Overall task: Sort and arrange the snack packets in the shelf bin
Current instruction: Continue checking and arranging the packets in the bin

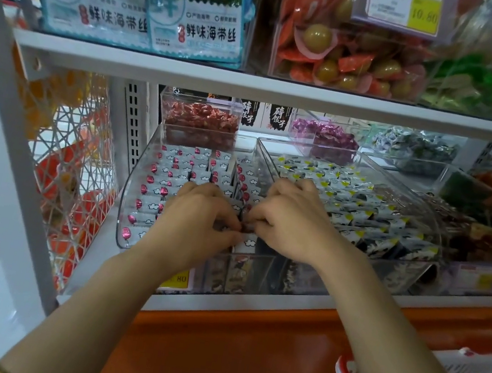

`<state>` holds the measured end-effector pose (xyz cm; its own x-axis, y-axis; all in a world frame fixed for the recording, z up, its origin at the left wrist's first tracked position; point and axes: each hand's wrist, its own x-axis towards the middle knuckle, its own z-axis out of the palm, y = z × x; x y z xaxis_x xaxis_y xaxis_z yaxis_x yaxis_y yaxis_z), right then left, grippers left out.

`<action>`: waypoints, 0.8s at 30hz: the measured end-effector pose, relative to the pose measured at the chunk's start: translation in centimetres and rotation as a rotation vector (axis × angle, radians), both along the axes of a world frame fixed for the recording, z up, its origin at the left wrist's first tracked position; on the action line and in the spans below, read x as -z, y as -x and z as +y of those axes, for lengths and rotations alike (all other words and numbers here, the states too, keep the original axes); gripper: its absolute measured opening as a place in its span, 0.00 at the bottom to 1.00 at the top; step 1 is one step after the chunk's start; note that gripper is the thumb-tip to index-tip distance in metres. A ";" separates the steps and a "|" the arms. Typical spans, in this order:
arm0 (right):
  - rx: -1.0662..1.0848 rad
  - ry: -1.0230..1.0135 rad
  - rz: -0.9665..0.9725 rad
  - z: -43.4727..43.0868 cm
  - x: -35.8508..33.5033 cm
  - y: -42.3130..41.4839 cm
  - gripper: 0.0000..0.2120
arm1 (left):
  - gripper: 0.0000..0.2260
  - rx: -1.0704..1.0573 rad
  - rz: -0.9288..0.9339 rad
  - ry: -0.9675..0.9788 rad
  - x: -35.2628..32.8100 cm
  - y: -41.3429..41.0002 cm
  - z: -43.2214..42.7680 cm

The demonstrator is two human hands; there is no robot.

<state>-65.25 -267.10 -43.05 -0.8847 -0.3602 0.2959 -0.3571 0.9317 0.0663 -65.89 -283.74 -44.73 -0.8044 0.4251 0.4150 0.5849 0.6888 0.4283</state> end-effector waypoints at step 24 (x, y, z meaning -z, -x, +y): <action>-0.001 0.701 0.145 1.5 -1.1 1.9 0.03 | 0.05 -0.156 0.059 -0.132 -0.6 0.7 -0.9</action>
<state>-67.11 -265.57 -41.93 -0.8187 -0.0430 0.5726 -0.3910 0.7721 -0.5009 -66.57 -284.68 -44.13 -0.8291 0.2359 0.5069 0.5020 0.7132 0.4892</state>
